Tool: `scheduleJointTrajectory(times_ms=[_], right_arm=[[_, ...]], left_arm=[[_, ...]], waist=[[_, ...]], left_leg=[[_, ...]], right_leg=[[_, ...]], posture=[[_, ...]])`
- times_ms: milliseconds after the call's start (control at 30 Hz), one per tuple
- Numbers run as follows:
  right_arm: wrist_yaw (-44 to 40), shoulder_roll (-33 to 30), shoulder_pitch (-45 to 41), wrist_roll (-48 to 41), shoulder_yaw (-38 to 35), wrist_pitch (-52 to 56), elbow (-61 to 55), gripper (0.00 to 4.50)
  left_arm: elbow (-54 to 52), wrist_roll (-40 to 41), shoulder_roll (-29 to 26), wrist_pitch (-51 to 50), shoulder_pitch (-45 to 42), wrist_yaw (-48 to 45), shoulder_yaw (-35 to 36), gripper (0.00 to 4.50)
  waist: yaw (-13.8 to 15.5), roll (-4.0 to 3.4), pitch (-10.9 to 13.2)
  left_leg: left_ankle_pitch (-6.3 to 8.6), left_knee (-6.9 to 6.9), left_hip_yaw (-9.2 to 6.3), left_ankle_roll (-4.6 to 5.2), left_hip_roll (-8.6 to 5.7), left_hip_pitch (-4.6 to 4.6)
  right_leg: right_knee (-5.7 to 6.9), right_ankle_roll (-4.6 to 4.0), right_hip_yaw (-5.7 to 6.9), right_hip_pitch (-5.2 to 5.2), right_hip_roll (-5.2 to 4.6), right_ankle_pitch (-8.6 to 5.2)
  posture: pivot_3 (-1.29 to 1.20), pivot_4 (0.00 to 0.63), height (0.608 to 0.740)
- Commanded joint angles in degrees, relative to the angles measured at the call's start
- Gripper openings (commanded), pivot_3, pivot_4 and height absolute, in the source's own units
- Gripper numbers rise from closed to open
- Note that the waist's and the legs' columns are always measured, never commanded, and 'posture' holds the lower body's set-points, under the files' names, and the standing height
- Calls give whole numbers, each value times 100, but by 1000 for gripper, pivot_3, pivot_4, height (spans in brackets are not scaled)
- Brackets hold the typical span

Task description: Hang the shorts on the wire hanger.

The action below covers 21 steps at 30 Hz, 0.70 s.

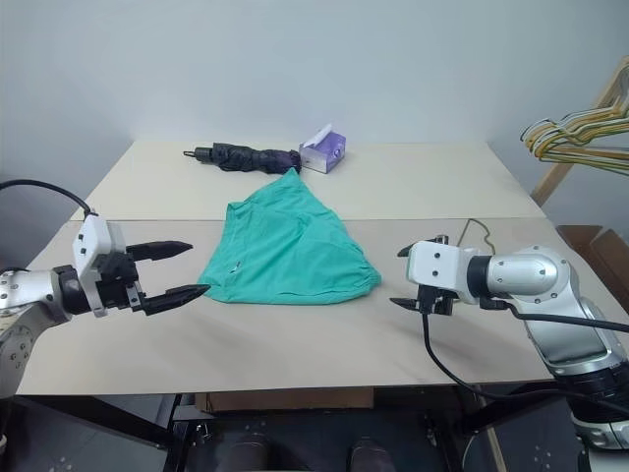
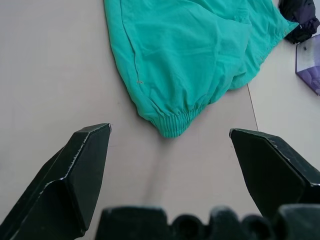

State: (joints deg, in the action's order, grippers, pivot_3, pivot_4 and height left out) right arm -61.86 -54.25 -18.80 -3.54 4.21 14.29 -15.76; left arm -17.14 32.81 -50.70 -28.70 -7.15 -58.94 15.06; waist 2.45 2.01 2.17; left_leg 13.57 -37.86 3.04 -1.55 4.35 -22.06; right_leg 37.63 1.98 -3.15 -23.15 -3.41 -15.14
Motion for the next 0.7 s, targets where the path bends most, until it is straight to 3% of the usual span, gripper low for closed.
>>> scheduleJointTrajectory(times_ms=[33,500,700], right_arm=[[90,6,-28,-13,-87,30,-167,4461],[143,-7,-96,65,-50,-13,-92,4461],[217,-64,-266,760,456,-378,144,4461]], left_arm=[[-86,94,-66,-47,-183,54,124,4500],[13,-74,-73,-32,-305,156,-29,4500],[253,-802,-431,193,-95,10,-564,4500]], waist=[[-1,0,0],[-8,0,0],[-37,-1,0]], left_leg=[[0,0,0,0,0,0],[0,0,0,0,0,0],[0,0,2,0,0,3]], right_leg=[[0,0,0,0,0,0],[0,0,0,0,0,0],[0,-1,0,0,0,0]], posture=[[138,0,740],[122,0,740],[97,0,740]])
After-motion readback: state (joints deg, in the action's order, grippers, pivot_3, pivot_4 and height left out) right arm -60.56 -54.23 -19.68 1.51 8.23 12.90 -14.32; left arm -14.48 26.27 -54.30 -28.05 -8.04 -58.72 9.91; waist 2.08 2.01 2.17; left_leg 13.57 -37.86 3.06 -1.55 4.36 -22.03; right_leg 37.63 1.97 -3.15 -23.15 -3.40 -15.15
